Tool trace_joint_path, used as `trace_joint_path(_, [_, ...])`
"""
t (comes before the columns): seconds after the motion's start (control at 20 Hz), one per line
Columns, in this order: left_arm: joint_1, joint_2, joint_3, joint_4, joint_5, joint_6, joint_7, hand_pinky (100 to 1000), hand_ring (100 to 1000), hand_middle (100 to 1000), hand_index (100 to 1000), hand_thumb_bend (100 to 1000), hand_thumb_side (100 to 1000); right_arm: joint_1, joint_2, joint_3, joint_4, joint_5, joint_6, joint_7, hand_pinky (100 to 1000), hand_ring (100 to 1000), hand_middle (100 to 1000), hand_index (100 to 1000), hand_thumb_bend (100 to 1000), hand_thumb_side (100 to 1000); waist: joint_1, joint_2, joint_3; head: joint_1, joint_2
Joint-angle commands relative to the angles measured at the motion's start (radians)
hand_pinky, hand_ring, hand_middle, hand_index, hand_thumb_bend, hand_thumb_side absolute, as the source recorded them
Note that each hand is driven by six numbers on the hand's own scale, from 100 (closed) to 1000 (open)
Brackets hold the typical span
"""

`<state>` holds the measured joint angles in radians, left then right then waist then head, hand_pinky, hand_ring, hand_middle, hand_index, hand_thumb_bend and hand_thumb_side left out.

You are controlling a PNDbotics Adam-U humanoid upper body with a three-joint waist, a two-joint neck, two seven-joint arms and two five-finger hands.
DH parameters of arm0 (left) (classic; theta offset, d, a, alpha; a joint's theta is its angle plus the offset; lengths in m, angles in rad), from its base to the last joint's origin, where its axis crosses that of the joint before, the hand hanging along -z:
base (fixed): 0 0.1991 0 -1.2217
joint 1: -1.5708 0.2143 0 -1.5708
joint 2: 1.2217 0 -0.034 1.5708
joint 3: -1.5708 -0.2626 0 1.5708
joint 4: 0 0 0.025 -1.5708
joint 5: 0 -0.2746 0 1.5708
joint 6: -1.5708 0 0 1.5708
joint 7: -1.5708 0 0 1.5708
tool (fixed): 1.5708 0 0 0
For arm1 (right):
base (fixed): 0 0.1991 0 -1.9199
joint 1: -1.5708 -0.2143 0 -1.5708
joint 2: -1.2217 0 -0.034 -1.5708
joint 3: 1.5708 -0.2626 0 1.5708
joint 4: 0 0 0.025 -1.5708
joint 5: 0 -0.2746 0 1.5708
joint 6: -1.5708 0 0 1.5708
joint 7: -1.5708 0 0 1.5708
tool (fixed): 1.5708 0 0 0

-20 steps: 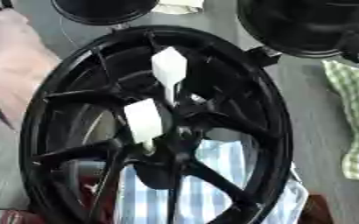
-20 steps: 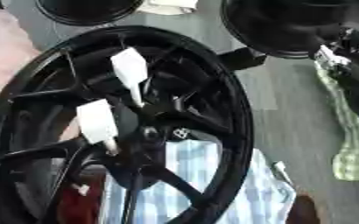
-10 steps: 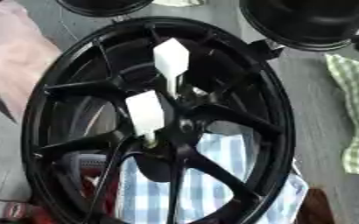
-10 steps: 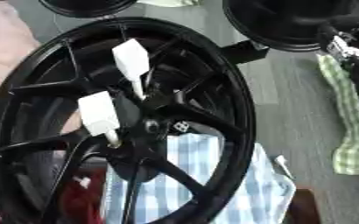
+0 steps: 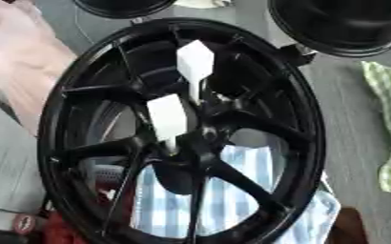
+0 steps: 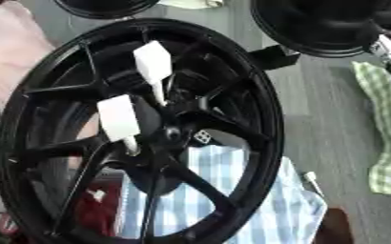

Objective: Pull the pin out of the wheel hub.

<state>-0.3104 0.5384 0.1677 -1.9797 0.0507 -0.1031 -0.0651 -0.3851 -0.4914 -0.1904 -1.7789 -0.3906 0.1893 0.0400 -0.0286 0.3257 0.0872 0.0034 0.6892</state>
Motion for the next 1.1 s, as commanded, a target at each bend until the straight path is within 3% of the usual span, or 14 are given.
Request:
trace_joint_path(0.05, [-0.039,0.126,-0.027,-0.020,-0.036,-0.020,-0.014,708,680,626,760,100,664,-0.002,-0.027,-0.002,-0.020,-0.004,-0.001,0.003,881,744,729,708,366,216,0.006,-0.033,-0.004,0.005,0.009])
trace_joint_path(0.3, [-0.109,0.308,-0.089,-0.011,-0.105,-0.046,-0.089,717,693,636,764,100,630,0.007,-0.037,0.004,-0.014,-0.001,-0.001,0.008,880,744,730,708,365,218,0.015,-0.045,-0.012,-0.001,0.012])
trace_joint_path(0.65, [-0.180,0.550,-0.208,0.016,-0.208,-0.134,-0.263,732,726,664,772,100,591,0.011,-0.056,0.013,-0.005,0.004,-0.004,0.018,880,744,731,708,361,219,0.023,-0.052,-0.018,-0.003,0.012])
trace_joint_path(0.85, [-0.251,0.605,-0.272,0.023,-0.240,-0.199,-0.401,739,740,669,777,100,589,0.009,-0.064,0.022,-0.001,0.007,-0.007,0.027,879,744,732,708,360,220,0.024,-0.056,-0.022,-0.007,0.010])
trace_joint_path(1.1, [-0.376,0.598,-0.340,0.047,-0.263,-0.269,-0.614,749,753,695,786,100,619,0.006,-0.070,0.030,0.005,0.010,-0.010,0.035,879,744,733,708,358,221,0.022,-0.060,-0.032,-0.016,0.002])
